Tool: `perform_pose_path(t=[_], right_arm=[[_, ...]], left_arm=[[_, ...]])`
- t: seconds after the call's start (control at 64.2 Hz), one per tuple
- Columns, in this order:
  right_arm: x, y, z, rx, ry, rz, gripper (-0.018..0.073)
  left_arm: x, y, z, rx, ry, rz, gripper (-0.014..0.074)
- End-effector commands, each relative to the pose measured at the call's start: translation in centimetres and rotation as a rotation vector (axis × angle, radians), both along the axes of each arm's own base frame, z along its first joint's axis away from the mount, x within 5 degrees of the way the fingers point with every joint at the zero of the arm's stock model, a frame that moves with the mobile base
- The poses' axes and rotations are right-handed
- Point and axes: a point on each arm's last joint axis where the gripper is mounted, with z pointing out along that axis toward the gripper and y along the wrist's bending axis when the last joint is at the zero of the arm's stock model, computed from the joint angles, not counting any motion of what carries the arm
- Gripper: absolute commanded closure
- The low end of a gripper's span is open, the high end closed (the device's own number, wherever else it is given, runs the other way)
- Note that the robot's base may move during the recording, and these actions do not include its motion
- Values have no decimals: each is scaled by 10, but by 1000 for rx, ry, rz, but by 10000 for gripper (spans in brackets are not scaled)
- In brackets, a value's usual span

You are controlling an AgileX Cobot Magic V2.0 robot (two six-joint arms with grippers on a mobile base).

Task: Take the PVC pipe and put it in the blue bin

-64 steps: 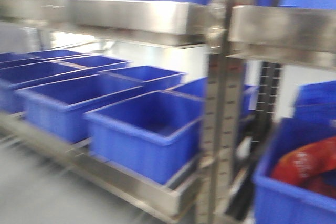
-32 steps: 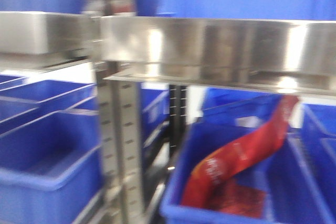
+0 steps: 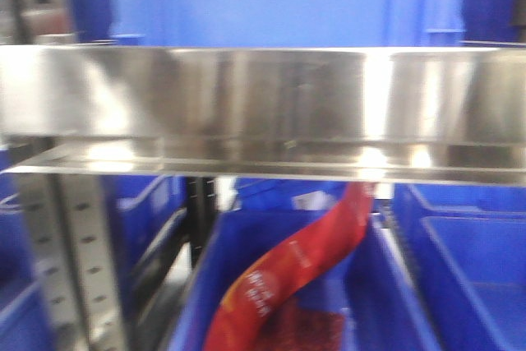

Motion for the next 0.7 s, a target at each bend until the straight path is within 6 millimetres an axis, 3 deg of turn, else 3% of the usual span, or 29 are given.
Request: perform_pose_path(t=[0.0,0.686], right_arm=[[0,-1,3,-13,-28,-6,727],[0,-1,3,-12,-28,-5,727]], left_arm=[[-1,0,2,-15,-28,0,707],[-1,0,2,-15,-28,0,707]])
